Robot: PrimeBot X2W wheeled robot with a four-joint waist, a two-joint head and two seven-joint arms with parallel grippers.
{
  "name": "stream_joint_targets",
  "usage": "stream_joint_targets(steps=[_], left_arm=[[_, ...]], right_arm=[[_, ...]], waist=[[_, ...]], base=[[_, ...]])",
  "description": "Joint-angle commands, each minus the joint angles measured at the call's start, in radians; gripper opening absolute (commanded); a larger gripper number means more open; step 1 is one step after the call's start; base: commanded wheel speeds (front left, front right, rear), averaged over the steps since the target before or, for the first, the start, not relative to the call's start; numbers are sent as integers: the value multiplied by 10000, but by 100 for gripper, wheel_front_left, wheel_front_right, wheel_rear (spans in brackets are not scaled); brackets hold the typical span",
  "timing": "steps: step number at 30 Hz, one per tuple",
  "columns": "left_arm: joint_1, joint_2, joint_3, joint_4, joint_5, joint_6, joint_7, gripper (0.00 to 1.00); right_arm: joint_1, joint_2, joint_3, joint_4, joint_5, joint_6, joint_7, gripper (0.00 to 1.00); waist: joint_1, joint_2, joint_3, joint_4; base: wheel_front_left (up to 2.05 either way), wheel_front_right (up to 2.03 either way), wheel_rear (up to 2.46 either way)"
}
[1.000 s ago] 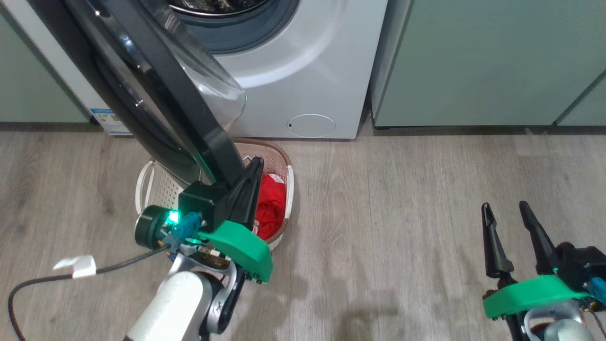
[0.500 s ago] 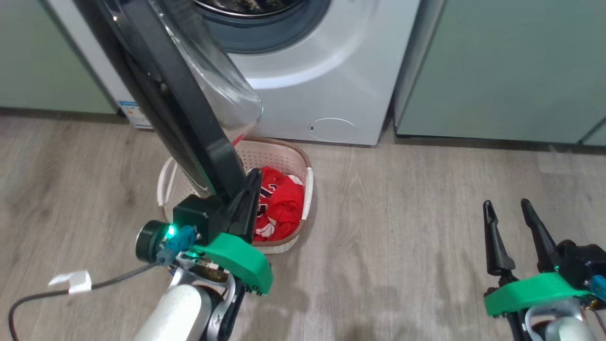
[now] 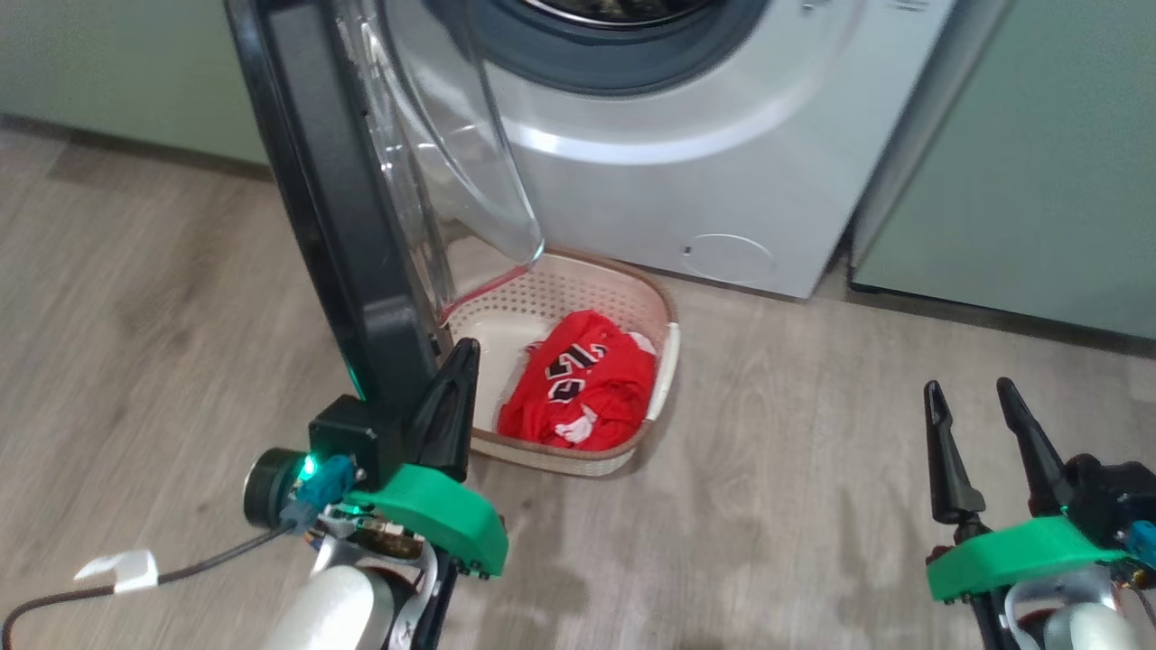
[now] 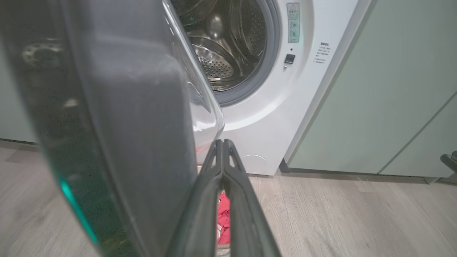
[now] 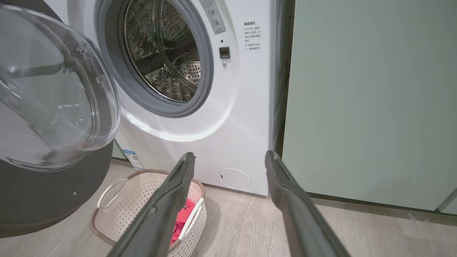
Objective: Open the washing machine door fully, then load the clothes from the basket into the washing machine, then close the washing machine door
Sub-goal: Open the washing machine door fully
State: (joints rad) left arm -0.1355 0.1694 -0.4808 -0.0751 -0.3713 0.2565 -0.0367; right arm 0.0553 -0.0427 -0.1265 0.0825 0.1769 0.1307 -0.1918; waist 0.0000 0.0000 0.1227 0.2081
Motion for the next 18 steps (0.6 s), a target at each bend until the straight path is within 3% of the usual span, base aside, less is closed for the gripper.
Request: stream_joint_targets(steps=[1,11,18], left_arm=[[-161,188,555,-369,-74,164,-112,0],[153,240,852,-401,-414,229,-331,0],[155,512,1519,-186,-704,370,-508,0]], right_arm=[[-240,-76,202,-414,-84,0,60,100],[-323,-76,157,-610,-195,0,247,100],[-424,-76,184,-719,-215,0,323,100]], waist=[[0,0,42,439],[0,0,196,1187],[0,0,366,1235]], base=[[0,0,0],[0,0,0],[0,0,0]])
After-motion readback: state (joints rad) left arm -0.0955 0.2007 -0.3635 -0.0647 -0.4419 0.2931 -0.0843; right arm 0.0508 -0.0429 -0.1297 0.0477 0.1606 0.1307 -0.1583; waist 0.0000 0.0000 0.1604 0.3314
